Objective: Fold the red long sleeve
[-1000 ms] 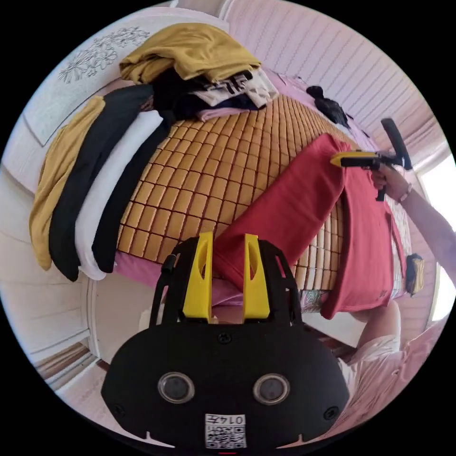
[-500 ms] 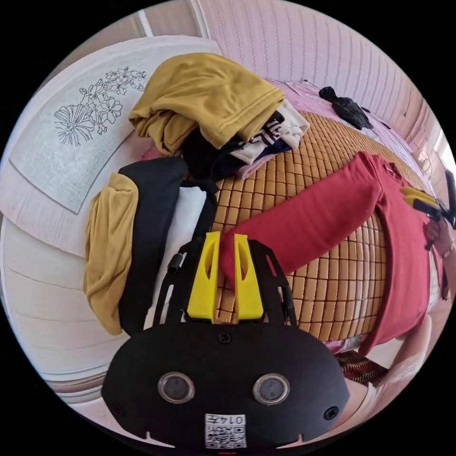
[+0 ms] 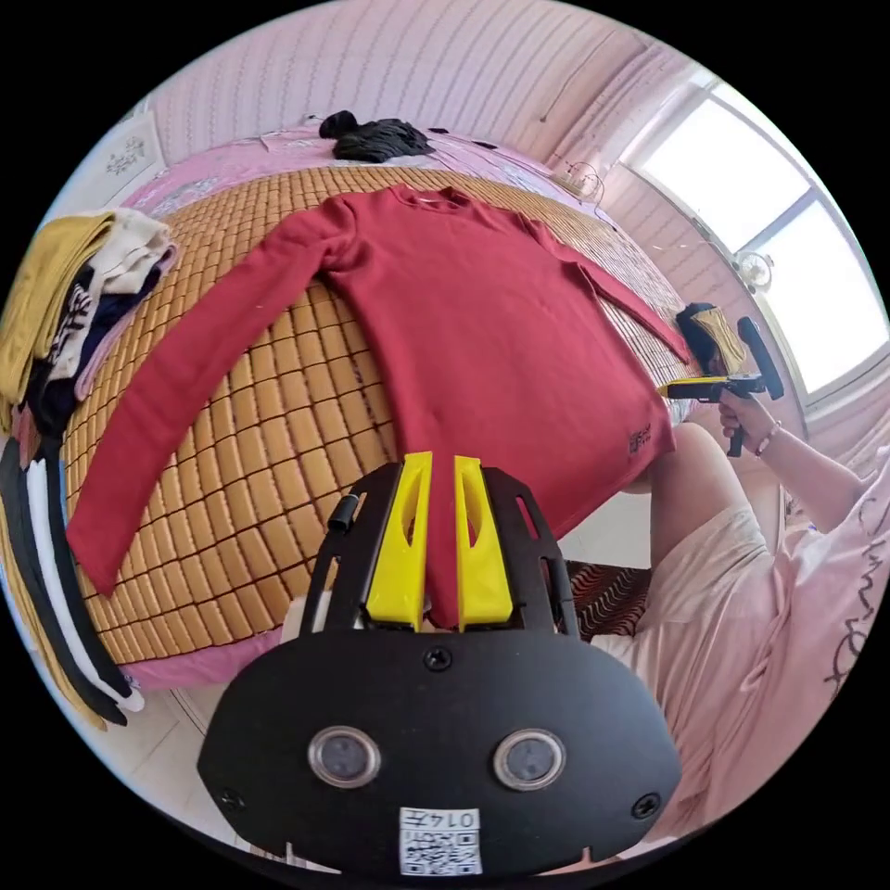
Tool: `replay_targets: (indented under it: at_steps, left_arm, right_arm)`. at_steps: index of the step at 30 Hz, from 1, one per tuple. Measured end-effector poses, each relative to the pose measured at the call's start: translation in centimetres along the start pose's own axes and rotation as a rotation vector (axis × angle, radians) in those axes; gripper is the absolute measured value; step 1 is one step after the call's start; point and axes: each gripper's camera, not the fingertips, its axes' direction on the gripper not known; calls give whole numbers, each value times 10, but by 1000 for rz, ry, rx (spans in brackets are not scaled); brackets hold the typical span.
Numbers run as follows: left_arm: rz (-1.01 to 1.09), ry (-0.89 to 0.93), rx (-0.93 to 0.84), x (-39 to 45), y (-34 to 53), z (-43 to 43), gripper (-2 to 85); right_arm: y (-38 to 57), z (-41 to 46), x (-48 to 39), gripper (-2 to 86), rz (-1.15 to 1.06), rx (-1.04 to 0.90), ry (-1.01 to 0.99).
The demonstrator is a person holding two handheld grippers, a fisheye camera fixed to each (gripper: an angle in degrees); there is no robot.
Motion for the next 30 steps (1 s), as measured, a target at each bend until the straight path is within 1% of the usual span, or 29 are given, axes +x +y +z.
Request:
replay_targets:
  at_steps: [2, 3, 5, 7, 8, 10, 12, 16, 18, 20, 22, 24, 25, 27, 28, 30]
  left_arm:
    - [40, -27, -52, 9, -5, 10, 48]
    - [77, -82, -88, 15, -7, 13, 46]
    - [116, -158, -99, 19, -7, 12, 41]
    - [119, -163, -113, 18, -6, 11, 38]
    - [109, -153, -136, 16, -5, 14, 38]
    - [98, -189, -204, 12, -3, 26, 36]
    - [84, -188, -173, 10, 0, 26, 33]
    - [65, -174, -158, 7, 2, 25, 23]
    - [20, -77, -79, -4, 9, 15, 8]
    - [-72, -28, 4, -20, 16, 1, 0]
    - [-180, -50, 111, -41, 26, -17, -3]
    - [-335, -166, 276, -72, 44, -43, 0]
    - [-374, -210, 309, -80, 48, -48, 3]
    - [-522, -367, 373, -111, 62, -64, 22]
    - [-553, -394, 390, -118, 65, -67, 29]
    - [-715, -465, 465, -146, 83, -74, 48]
  right_arm:
    - [10, -1, 2, 56, -25, 38, -10]
    - [11, -3, 2, 48, -31, 46, 5]
    - [19, -8, 5, 28, -41, 73, -16]
    - [23, -8, 6, 24, -34, 73, -37]
    - [23, -4, 4, 23, -40, 55, -30]
    - [21, 8, -2, 25, -78, 21, 11]
    - [23, 7, -7, 30, -118, 58, 30]
    - [27, 9, -9, 47, -122, 47, 10]
    - [30, 7, -12, 58, -127, 37, 33]
    - [32, -6, -21, 72, -113, 73, 165]
    - [29, -19, -34, 72, -129, 133, 270]
    - [20, -30, -55, 72, -181, 192, 333]
    - [13, -35, -74, 75, -243, 238, 344]
    - [1, -41, -108, 81, -348, 307, 326]
    - [-9, -42, -134, 89, -423, 339, 290]
    - [-24, -41, -178, 101, -526, 352, 226]
